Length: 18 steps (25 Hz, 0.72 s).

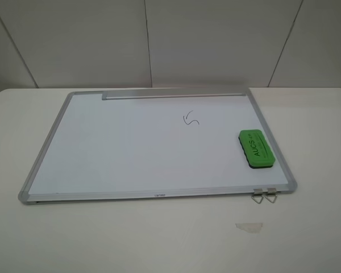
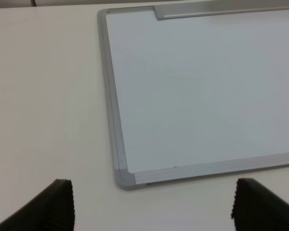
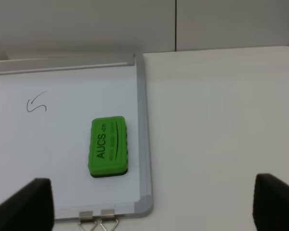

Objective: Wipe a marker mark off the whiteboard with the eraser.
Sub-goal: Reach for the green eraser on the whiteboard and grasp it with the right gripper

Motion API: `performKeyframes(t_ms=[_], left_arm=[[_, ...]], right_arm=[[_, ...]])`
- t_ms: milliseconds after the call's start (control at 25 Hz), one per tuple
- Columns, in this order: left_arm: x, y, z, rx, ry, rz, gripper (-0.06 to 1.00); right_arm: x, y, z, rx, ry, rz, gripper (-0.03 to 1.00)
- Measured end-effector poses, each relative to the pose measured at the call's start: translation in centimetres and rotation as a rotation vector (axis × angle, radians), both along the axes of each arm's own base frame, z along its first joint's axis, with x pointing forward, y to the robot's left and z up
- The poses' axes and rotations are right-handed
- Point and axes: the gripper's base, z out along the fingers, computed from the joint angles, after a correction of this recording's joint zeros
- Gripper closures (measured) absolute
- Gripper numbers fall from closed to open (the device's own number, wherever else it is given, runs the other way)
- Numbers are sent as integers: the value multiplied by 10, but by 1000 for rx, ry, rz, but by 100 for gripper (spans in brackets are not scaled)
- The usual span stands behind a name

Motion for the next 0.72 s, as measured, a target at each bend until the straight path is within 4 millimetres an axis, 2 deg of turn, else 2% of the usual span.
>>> performKeyframes(t_ms=[160,280,440,720], left_arm=[[0,0,0,0,0,0,26],[0,0,0,0,0,0,26],[0,0,0,0,0,0,26],[0,0,0,0,0,0,26]], right_arm=[[20,1,13,18,73,10,14],[42,3,23,45,138,22,14],[79,5,22,85,290,35,14],[154,6,14,75,551,75,14]])
